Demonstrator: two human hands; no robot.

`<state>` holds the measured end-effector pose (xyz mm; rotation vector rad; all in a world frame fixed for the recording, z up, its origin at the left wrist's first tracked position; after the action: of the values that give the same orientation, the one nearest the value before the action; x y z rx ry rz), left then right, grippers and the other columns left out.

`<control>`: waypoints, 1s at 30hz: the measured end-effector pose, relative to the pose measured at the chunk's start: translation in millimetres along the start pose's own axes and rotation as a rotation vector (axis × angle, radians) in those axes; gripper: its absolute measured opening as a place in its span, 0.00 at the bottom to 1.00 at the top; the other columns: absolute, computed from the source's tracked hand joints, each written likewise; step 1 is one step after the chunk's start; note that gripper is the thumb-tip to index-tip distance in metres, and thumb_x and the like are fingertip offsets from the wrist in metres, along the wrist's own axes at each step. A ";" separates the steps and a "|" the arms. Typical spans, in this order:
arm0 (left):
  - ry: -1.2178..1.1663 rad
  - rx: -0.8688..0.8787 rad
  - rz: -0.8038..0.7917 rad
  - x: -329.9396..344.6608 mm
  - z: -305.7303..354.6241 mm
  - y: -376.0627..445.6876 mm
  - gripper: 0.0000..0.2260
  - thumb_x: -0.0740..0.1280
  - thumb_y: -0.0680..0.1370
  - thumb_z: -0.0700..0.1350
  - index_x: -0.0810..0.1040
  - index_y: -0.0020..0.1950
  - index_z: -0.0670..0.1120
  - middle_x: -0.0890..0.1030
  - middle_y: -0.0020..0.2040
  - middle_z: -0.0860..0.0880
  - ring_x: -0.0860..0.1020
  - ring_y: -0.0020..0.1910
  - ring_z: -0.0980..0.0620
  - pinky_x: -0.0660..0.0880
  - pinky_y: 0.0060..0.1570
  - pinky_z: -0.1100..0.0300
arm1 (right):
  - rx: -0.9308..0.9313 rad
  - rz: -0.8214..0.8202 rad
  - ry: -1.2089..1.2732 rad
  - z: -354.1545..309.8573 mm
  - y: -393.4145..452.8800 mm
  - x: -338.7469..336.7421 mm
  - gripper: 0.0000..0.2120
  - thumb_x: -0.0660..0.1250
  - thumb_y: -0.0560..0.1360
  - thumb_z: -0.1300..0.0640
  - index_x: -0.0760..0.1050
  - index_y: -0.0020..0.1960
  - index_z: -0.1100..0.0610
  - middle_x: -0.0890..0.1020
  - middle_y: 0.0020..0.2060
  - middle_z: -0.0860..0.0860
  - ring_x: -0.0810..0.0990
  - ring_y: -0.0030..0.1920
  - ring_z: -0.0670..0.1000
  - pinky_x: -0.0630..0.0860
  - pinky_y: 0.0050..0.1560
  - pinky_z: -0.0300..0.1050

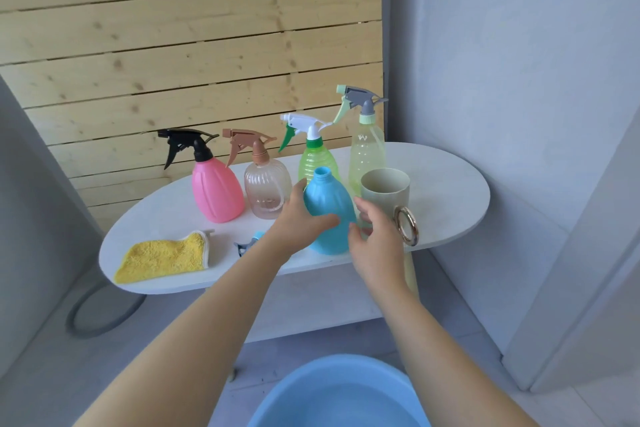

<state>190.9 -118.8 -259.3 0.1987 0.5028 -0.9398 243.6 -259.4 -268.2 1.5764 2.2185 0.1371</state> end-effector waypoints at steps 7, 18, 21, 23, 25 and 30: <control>0.833 -0.222 -0.024 -29.8 -44.3 -14.7 0.26 0.61 0.78 0.54 0.60 0.75 0.52 0.57 0.74 0.43 0.57 0.72 0.41 0.56 0.68 0.49 | 0.008 -0.071 -0.022 5.8 1.4 11.3 0.23 0.65 0.76 0.60 0.68 0.70 0.52 0.73 0.66 0.48 0.71 0.66 0.49 0.68 0.66 0.49; 0.423 -0.234 0.026 -43.4 -46.8 -32.2 0.26 0.74 0.70 0.56 0.74 0.64 0.48 0.75 0.56 0.46 0.80 0.46 0.45 0.76 0.55 0.53 | -0.068 0.033 -0.103 -7.4 -18.2 -0.1 0.16 0.66 0.75 0.61 0.75 0.62 0.54 0.74 0.53 0.50 0.75 0.56 0.53 0.74 0.56 0.49; 0.208 -0.235 -0.059 -56.0 -31.3 -53.5 0.20 0.75 0.69 0.55 0.76 0.55 0.46 0.77 0.38 0.45 0.75 0.30 0.51 0.75 0.30 0.67 | -0.175 -0.001 -0.131 -25.7 -25.4 -1.2 0.16 0.67 0.74 0.63 0.77 0.60 0.54 0.72 0.49 0.46 0.75 0.54 0.54 0.74 0.54 0.49; 0.128 -0.236 -0.166 -60.6 -22.4 -68.5 0.18 0.73 0.70 0.58 0.77 0.46 0.43 0.76 0.37 0.43 0.72 0.33 0.51 0.69 0.32 0.67 | -0.260 -0.087 -0.144 -39.3 -28.7 3.0 0.16 0.67 0.73 0.64 0.77 0.60 0.54 0.73 0.49 0.46 0.75 0.53 0.53 0.73 0.53 0.47; -0.025 -0.284 -0.252 -60.5 -15.5 -84.1 0.19 0.69 0.73 0.58 0.76 0.43 0.42 0.77 0.41 0.42 0.72 0.41 0.49 0.69 0.42 0.62 | -0.287 -0.219 -0.124 -50.7 -33.0 10.6 0.16 0.68 0.74 0.63 0.78 0.59 0.52 0.75 0.49 0.45 0.75 0.50 0.50 0.71 0.51 0.41; -0.462 -0.399 -0.177 -63.6 -1.1 -105.5 0.19 0.69 0.74 0.57 0.73 0.56 0.45 0.80 0.46 0.40 0.78 0.48 0.43 0.74 0.55 0.54 | -0.182 -0.371 0.062 -77.5 -54.8 8.3 0.08 0.66 0.77 0.56 0.79 0.54 0.47 0.81 0.48 0.42 0.75 0.44 0.36 0.69 0.44 0.27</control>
<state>74.1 -134.0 -223.3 -0.4231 0.2717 -0.9994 163.2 -259.1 -217.0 1.0599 2.4260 0.2728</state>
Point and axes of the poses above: each hand's wrist, its own y-axis towards the middle knuckle, its own x-axis out of the palm, z = x × y, the point moved 8 cm from there along y, towards the middle knuckle
